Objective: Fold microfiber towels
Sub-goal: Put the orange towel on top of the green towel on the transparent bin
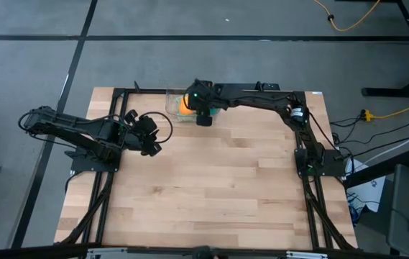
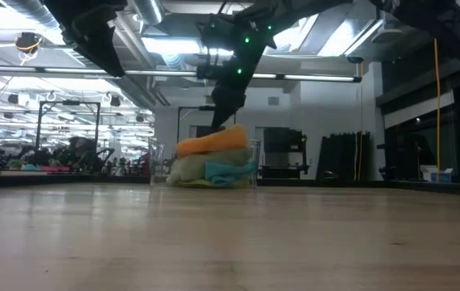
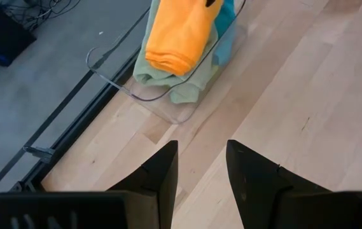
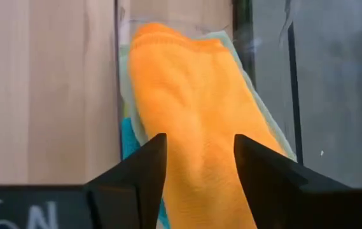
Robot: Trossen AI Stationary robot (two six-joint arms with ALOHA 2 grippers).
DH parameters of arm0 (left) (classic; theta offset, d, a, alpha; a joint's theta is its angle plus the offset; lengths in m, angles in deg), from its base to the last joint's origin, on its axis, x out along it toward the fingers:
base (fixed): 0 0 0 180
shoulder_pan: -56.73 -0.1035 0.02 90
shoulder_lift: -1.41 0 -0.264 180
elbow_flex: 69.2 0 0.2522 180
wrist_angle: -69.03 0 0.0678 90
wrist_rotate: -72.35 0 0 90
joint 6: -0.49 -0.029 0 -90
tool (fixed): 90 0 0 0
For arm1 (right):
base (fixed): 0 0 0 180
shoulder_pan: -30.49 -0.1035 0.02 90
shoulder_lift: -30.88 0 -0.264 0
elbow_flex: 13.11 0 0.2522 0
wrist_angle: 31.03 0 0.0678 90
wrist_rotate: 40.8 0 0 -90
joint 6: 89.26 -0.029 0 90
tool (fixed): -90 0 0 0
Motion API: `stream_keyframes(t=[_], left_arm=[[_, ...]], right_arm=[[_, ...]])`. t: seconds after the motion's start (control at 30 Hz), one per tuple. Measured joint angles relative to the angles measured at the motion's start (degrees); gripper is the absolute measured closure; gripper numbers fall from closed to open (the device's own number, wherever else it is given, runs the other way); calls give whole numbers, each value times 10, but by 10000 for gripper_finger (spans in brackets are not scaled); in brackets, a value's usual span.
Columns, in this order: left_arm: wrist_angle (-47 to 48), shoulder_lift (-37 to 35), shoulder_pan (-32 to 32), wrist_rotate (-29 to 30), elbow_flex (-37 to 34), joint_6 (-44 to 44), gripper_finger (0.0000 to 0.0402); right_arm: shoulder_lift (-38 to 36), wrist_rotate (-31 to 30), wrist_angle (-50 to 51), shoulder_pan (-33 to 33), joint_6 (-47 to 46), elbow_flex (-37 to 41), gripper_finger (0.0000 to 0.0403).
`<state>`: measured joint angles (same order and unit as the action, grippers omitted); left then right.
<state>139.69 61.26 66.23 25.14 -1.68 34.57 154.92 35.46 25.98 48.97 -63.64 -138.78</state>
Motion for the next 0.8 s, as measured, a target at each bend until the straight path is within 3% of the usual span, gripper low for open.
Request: stream_keyframes(t=[0.2,0.3,0.43,0.53,0.67,0.8], left_arm=[[0,0,0,0,0,-2,277],[0,0,0,-3,0,2,277],[0,0,0,-21,0,-1,277],[0,0,0,-22,0,-2,277],[11,0,1,-21,-2,-24,277],[-2,-41,-5,-19,-2,-30,277]], right_arm=[[0,4,126,-10,-24,-39,211],[0,3,242,-27,-110,-97,210],[0,6,356,-56,-295,-163,210],[-1,-11,419,-80,-320,-187,210],[-16,-88,462,-124,-354,-175,210],[-91,-61,461,-168,-331,-97,210]])
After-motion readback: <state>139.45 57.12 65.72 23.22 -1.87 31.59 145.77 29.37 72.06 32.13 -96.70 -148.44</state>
